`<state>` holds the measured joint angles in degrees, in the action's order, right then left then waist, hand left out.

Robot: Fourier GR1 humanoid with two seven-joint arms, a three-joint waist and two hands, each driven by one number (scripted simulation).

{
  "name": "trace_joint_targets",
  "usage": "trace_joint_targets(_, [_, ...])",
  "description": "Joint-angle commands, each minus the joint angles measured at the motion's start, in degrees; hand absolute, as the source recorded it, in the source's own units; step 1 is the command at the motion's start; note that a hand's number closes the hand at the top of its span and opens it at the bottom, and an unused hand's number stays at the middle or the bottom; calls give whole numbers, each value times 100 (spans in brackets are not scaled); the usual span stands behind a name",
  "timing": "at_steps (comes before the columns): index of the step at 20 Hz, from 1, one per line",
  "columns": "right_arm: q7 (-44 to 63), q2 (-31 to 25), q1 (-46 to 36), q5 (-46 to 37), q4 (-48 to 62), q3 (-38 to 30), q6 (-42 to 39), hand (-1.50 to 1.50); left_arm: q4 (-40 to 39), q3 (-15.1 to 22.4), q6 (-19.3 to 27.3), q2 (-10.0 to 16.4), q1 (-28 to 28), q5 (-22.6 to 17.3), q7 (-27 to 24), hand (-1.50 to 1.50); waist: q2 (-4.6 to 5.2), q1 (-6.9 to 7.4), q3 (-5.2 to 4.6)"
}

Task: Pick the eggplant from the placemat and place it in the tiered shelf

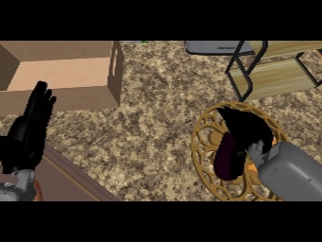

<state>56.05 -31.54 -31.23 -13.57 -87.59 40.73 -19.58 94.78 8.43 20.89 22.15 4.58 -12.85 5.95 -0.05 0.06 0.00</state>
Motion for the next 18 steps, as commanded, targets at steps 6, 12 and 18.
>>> trace_joint_targets(6, [16, 675, 311, -784, -9, -685, -464, -150, -114, -337, -468, -209, -132, 181, -166, 0, 0, 12, -1])
trace_joint_targets(12, [-70, 1246, 692, -1511, 311, -555, -308, -150, 141, -425, -410, -289, -106, 432, 206, 0, 1, 13, 0])
trace_joint_targets(18, [-641, 1407, 706, -1640, 1058, -866, -612, 150, 254, -342, -414, -561, -161, 626, 175, 0, 7, 28, 1])
